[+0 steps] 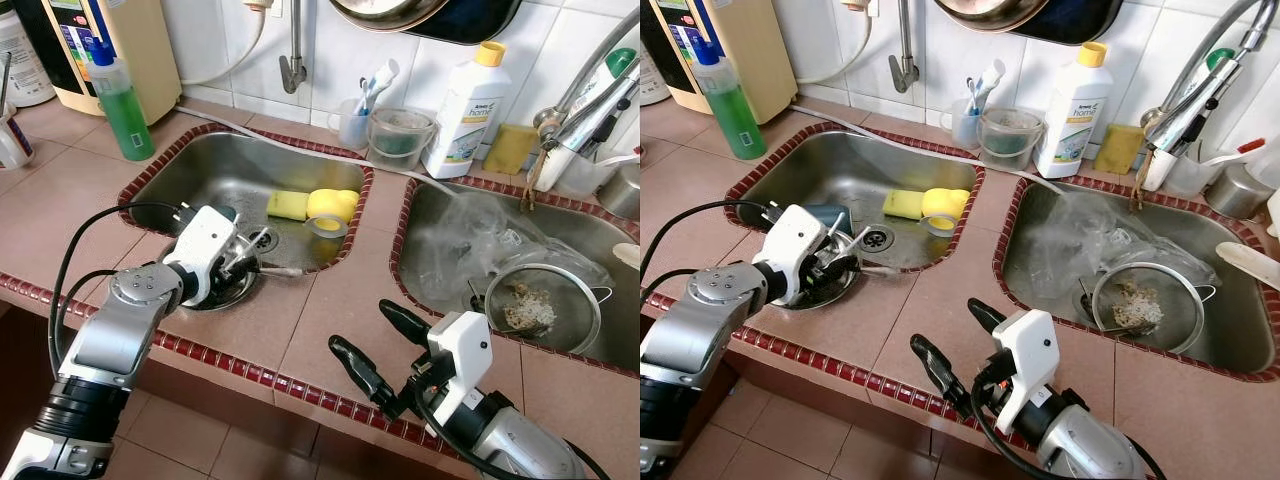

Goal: Kitchen organization

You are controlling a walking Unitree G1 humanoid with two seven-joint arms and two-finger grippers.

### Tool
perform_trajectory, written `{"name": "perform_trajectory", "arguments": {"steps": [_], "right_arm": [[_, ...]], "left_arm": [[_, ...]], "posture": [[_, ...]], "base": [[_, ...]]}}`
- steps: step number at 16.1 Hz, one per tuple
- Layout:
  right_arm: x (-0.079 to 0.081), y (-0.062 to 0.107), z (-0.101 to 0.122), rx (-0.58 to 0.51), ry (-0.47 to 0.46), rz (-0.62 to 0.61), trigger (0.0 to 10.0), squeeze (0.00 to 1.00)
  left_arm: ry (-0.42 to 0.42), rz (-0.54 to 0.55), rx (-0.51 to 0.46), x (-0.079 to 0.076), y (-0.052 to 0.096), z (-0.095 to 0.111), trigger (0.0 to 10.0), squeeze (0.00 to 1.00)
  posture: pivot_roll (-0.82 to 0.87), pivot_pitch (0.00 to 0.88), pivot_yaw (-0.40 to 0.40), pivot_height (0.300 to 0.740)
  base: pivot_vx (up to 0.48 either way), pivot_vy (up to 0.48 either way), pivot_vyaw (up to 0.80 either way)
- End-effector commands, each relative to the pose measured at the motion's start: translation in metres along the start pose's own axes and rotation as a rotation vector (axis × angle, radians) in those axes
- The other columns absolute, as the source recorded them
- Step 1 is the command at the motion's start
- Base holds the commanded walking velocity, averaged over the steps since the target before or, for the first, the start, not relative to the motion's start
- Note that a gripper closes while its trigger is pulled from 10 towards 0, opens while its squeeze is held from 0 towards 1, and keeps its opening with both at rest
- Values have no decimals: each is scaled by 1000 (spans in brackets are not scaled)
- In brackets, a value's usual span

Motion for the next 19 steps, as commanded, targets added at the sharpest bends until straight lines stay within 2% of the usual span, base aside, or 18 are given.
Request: {"name": "perform_trajectory", "arguments": {"steps": [1, 15, 18, 19], "right_arm": [[2, 1, 3, -1, 11, 9, 10000, 0], [1, 2, 3, 3, 18, 19, 10000, 0], [2, 2, 2, 5, 17, 20, 10000, 0], [2, 2, 2, 6, 17, 22, 10000, 0]], "left_arm": [[19, -25, 52, -4, -1, -12, 10000, 0], [63, 6, 49, -1, -2, -11, 10000, 0], [85, 33, 36, 4, -3, -8, 10000, 0], [119, 31, 25, 4, -3, -6, 10000, 0]], "posture": [[-143, 102, -22, 740], [-141, 96, -29, 740], [-144, 96, -28, 740], [-144, 98, -29, 740]], "base": [[0, 0, 0], [0, 0, 0], [0, 0, 0], [0, 0, 0]]}}
Point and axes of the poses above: a point about 5 cm out from each wrist's last joint towards the gripper, its own y axis pointing back from the gripper into the wrist, its own z axis along the axis of the wrist's last joint, x = y × z, the point moved 3 cm from there along -y, pointing out of the wrist towards the gripper, and after that the axes turned 13 degrees about y, right-handed, at the moved point
